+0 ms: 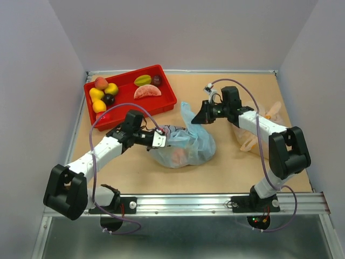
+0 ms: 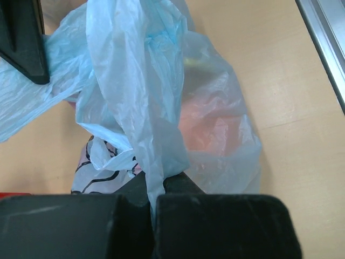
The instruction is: Place the fake fruits into the plastic bag and tie a complex knot
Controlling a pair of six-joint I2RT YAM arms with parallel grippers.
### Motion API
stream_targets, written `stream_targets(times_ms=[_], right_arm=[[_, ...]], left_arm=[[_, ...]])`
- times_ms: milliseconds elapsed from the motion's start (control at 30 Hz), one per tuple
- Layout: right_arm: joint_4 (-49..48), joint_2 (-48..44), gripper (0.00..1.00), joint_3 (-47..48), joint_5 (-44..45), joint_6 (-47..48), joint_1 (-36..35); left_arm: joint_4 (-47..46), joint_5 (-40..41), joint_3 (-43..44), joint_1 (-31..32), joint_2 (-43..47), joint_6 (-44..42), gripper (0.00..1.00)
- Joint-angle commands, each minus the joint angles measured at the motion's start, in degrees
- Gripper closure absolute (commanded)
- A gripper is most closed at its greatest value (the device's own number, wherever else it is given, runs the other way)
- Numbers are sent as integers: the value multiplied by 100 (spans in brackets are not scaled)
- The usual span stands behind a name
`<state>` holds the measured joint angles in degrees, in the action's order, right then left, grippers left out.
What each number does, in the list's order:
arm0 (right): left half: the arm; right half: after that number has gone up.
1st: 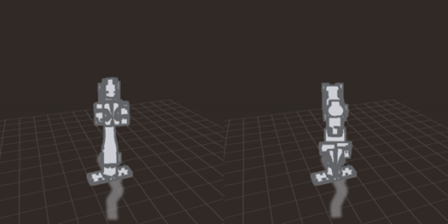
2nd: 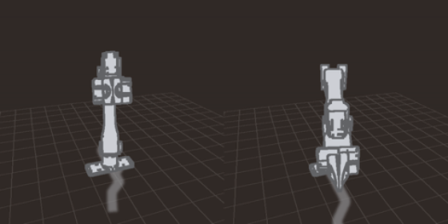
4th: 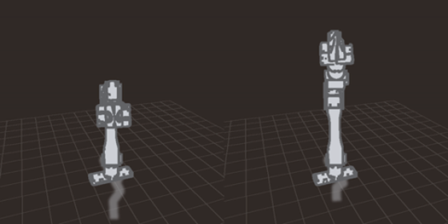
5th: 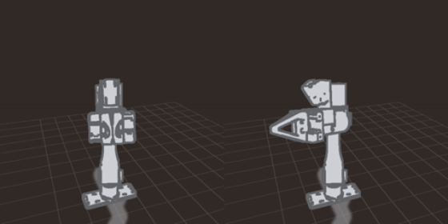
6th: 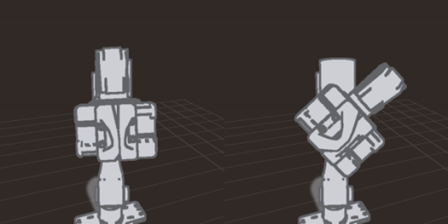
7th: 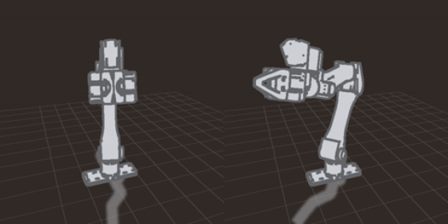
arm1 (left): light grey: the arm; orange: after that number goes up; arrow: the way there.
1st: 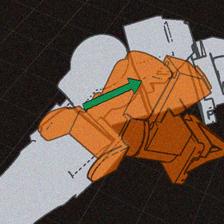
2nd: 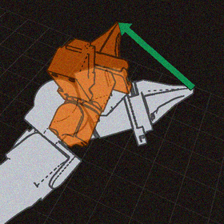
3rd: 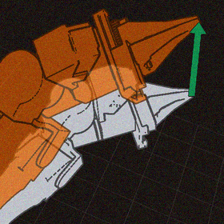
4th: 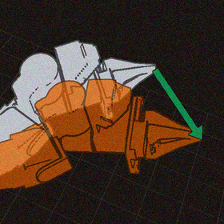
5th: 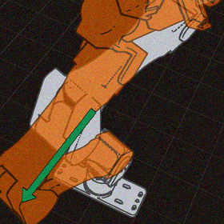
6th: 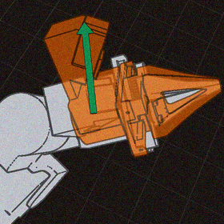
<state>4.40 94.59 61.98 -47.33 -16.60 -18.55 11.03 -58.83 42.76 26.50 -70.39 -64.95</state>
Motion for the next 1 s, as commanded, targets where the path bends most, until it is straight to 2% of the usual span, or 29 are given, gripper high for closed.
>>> stream_targets(times_ms=[0,100,300,467,567,733,767,800,933,967], right_arm=[[-844,-221,100,-150,-575,655,-193],[-897,-528,100,-282,-715,1218,-369],[-906,-652,100,-300,-804,1799,-720],[-1011,-652,100,-239,-821,1792,-809],[-1003,-818,97,-370,-787,1809,-800],[-985,-1319,79,-897,-760,2222,-809],[-985,-1407,68,-1002,-777,2301,-809],[-985,-1495,62,-1064,-795,2363,-809],[-1012,-1496,42,-1013,-804,2451,-809],[-1020,-1400,41,-873,-839,2408,-809]], left_arm=[[-538,-549,364,-189,-36,962,100],[-795,-682,495,-224,-98,1396,100],[-1741,-999,707,-233,-387,2889,100],[-2647,-929,725,-251,-730,4136,100],[-2825,-972,707,-356,-853,4411,100],[-2922,-1034,646,-409,-871,4552,100],[-2948,-1043,654,-409,-889,4579,100],[-2948,-1069,672,-418,-932,4596,100],[-2957,-1139,742,-383,-1020,4614,100],[-2957,-1183,786,-356,-1073,4605,100]])
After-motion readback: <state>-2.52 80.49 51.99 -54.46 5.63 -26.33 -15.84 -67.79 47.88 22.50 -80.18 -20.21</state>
